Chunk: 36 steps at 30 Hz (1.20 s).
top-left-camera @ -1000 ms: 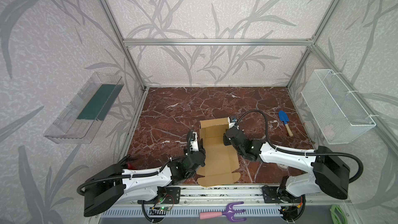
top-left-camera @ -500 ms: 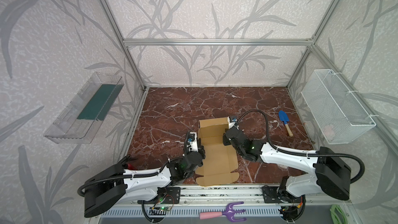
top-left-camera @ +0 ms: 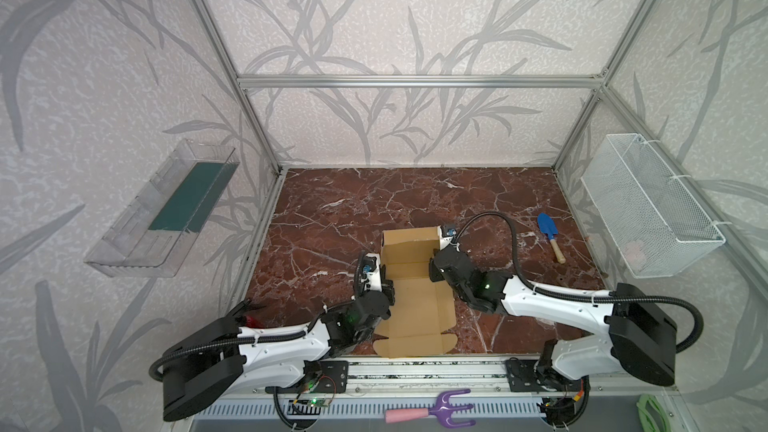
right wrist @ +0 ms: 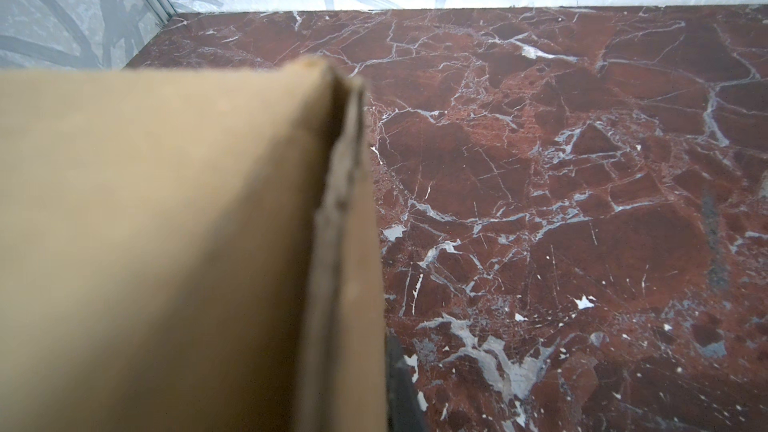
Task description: Fold the paper box
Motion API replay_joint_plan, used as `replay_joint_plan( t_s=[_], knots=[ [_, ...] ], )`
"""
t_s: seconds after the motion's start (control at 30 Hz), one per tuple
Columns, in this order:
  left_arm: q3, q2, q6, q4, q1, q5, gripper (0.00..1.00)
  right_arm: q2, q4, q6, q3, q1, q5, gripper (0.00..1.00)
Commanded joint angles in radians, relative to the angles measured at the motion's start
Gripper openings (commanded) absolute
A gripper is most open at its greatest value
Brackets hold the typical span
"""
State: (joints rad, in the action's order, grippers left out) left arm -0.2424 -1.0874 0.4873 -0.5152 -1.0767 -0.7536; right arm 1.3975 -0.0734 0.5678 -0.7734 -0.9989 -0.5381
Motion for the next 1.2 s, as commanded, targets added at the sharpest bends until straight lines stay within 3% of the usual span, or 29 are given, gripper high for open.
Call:
replay_joint_plan(
  t_s=[0.0, 0.07, 0.43, 0.67, 0.83, 0.97, 1.17],
  knots=[
    [-0.046, -0.002, -0.002, 0.048, 0.005, 0.005, 0.0, -0.018, -0.006, 0.01, -0.051, -0.031, 0.009, 0.0],
    [-0.063, -0.004, 0.001, 0.075, 0.004, 0.001, 0.0, -0.026, 0.0, 0.009, -0.061, -0.064, 0.004, 0.01],
    [-0.088, 0.081, 0.067, 0.215, 0.015, -0.028, 0.0, -0.196, 0.081, -0.028, -0.047, -0.189, -0.017, 0.48],
    [-0.03, 0.243, 0.042, 0.2, 0.047, 0.098, 0.0, -0.429, 0.192, -0.044, -0.015, -0.263, -0.057, 0.55],
    [-0.037, 0.382, 0.052, 0.332, 0.071, 0.211, 0.0, -0.606, 0.294, -0.103, -0.022, -0.261, -0.123, 0.61],
    [-0.04, 0.468, 0.044, 0.379, 0.078, 0.311, 0.0, -0.667, 0.36, -0.129, -0.026, -0.157, -0.104, 0.66],
    [-0.079, 0.508, 0.016, 0.443, 0.078, 0.527, 0.0, -0.639, 0.309, -0.021, 0.016, 0.183, 0.316, 0.68]
  ],
)
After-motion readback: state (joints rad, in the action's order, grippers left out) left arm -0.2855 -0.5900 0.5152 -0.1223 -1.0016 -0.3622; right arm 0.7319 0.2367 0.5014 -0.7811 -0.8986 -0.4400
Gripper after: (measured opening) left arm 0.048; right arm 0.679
